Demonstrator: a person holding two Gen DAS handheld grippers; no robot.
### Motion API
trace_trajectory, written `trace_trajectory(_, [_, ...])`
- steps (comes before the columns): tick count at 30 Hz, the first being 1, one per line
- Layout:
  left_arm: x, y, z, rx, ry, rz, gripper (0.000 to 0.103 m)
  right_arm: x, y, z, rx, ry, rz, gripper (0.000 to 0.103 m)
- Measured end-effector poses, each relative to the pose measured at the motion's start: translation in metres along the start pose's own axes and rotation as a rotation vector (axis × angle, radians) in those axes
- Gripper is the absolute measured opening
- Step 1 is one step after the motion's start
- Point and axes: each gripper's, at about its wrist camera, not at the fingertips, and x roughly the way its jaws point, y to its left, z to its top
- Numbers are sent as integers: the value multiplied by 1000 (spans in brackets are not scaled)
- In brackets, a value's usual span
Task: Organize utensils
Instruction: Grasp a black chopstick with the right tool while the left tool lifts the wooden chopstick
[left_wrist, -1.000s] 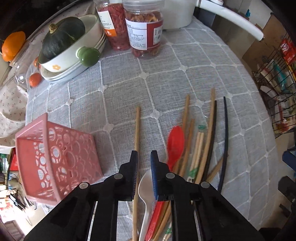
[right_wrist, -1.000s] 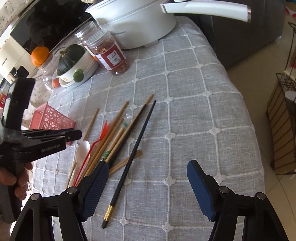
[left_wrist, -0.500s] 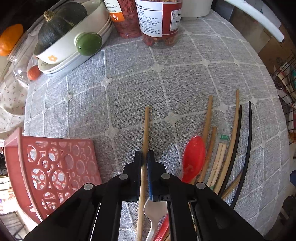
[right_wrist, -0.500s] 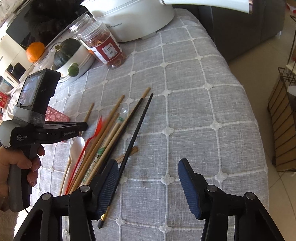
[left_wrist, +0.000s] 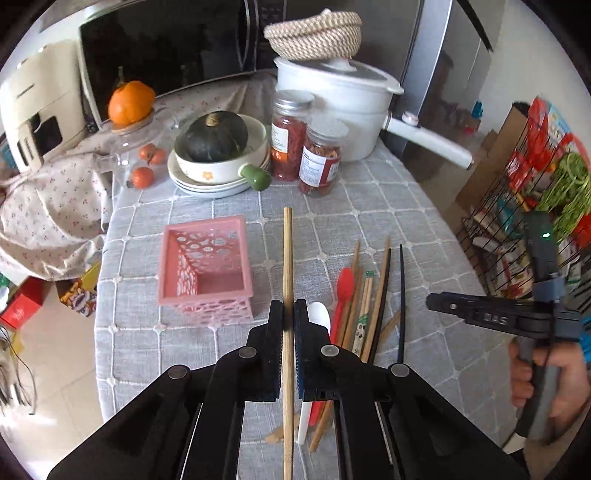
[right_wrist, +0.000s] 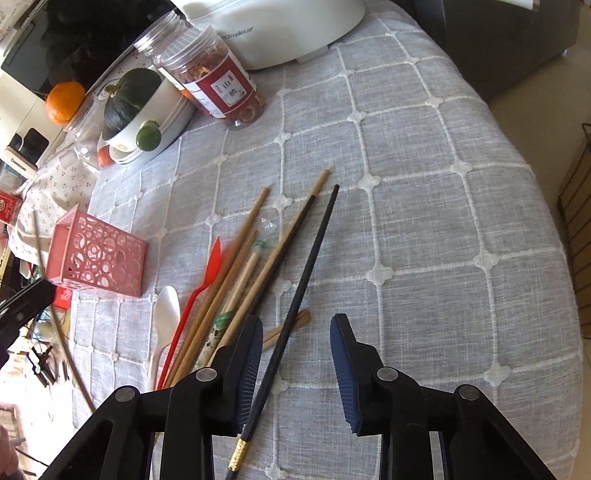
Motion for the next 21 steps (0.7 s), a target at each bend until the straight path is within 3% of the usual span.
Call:
trace_trajectory(4, [-23,21,-20,-66,-102,-25,5,18,4,6,3,20,-9,27])
trace_trajectory(9, [-22,37,-19,-77,-125,-42,5,37,-1,13,30,39,-32,17])
trace_trajectory(21, [-27,55,-19,-122,-150,-49,5,56,-7,25,90,50,-39,7])
